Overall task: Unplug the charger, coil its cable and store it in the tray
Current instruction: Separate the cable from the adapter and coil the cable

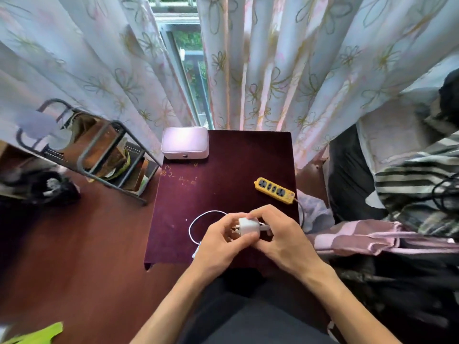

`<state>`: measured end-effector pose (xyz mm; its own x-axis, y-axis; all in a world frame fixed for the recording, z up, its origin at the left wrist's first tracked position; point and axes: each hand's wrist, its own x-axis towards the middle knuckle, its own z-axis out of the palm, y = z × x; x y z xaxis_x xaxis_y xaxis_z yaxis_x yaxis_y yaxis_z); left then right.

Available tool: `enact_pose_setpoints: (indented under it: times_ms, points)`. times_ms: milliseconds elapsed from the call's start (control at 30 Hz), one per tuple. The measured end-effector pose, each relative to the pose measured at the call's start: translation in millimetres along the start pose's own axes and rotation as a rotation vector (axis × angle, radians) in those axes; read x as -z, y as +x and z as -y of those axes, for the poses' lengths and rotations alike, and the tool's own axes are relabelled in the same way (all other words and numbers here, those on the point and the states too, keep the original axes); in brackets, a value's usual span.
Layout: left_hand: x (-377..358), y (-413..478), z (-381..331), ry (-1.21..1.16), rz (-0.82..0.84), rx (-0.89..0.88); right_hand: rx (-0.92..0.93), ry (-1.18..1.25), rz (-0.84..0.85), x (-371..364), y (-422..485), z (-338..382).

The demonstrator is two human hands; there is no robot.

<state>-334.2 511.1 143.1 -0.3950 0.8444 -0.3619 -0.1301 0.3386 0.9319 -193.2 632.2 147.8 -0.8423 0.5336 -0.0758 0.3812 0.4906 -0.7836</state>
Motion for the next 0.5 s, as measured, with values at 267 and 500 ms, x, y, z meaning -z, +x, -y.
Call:
enact_pose_setpoints:
  times_ms: [267, 500]
  points:
    - [19, -2, -19, 0.082, 0.023, -0.013, -0.123, -0.012, 0.193, 24, 2, -3]
    - [37, -3, -24, 0.198, 0.086, -0.04, 0.042, -0.08, 0.289, 19, 8, 7]
